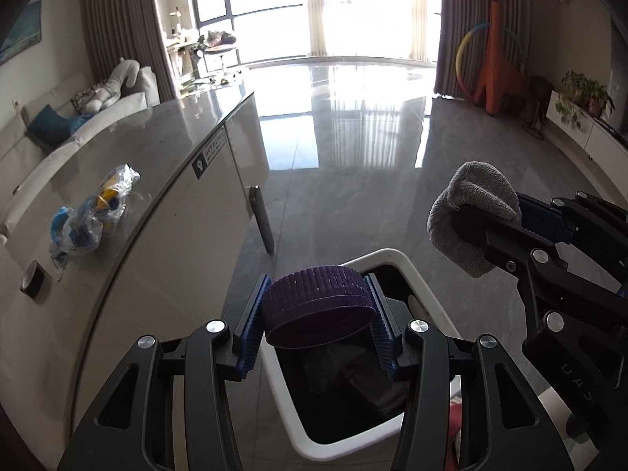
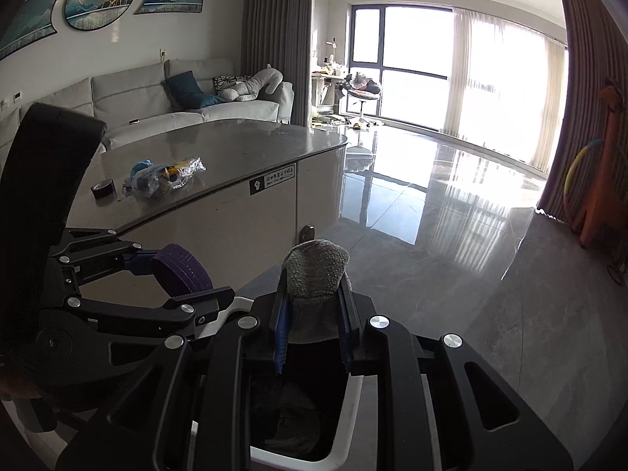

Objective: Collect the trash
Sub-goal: 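Carry the purple cup and grey knit item in both grippers over the white bin, then open the left gripper to drop the purple cup while the right gripper drops the grey item, then move both open grippers back toward the bags on the table, then grasp the yellow-blue clear bag with the left gripper while the right grasps the zip bag, then carry both bags in the grippers over the white bin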

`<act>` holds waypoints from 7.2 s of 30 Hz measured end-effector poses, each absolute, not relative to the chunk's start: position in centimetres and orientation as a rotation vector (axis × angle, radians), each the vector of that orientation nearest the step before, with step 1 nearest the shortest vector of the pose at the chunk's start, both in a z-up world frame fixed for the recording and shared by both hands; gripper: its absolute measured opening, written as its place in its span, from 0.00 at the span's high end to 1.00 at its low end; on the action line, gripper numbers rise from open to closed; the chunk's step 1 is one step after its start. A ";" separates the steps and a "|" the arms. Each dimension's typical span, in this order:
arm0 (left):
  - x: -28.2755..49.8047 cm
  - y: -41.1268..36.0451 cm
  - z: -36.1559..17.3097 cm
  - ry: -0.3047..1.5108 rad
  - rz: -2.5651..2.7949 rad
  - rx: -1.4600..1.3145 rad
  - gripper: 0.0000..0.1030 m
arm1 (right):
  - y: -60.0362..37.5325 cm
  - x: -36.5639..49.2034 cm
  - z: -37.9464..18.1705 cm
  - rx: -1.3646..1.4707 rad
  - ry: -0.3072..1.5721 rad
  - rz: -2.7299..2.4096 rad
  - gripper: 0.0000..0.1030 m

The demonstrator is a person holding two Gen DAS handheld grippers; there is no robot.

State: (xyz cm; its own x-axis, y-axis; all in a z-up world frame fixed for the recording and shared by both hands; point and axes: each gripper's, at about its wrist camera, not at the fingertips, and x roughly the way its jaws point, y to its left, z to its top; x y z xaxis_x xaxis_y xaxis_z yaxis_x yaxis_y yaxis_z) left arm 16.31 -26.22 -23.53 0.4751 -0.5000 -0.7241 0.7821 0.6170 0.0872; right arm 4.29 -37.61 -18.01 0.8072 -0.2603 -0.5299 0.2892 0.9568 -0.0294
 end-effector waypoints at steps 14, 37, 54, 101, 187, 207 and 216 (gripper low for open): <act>16.1 -30.7 -31.7 0.900 -0.757 0.693 0.05 | -39.1 4.4 -19.9 0.053 0.624 -0.329 0.77; 19.4 -25.1 -27.8 0.870 -0.609 0.537 0.05 | -37.9 6.0 -21.8 0.061 0.674 -0.253 0.75; 20.8 -18.9 -25.6 0.847 -0.550 0.449 0.05 | -37.9 8.0 -24.3 0.097 0.750 -0.362 0.04; 36.3 -18.3 -20.1 0.713 -0.451 0.263 0.05 | -33.7 20.7 -13.1 -0.048 0.426 -0.276 0.04; 35.0 -3.0 -16.1 0.607 -0.208 0.131 0.83 | -23.2 28.5 -14.2 0.037 0.605 0.232 0.64; 27.6 -11.3 -16.2 0.603 -0.494 0.248 0.83 | -28.1 16.4 -12.4 0.030 0.548 0.066 0.64; 25.4 -14.3 -16.8 0.621 -0.565 0.247 0.83 | -30.1 11.9 -13.4 0.035 0.567 0.009 0.64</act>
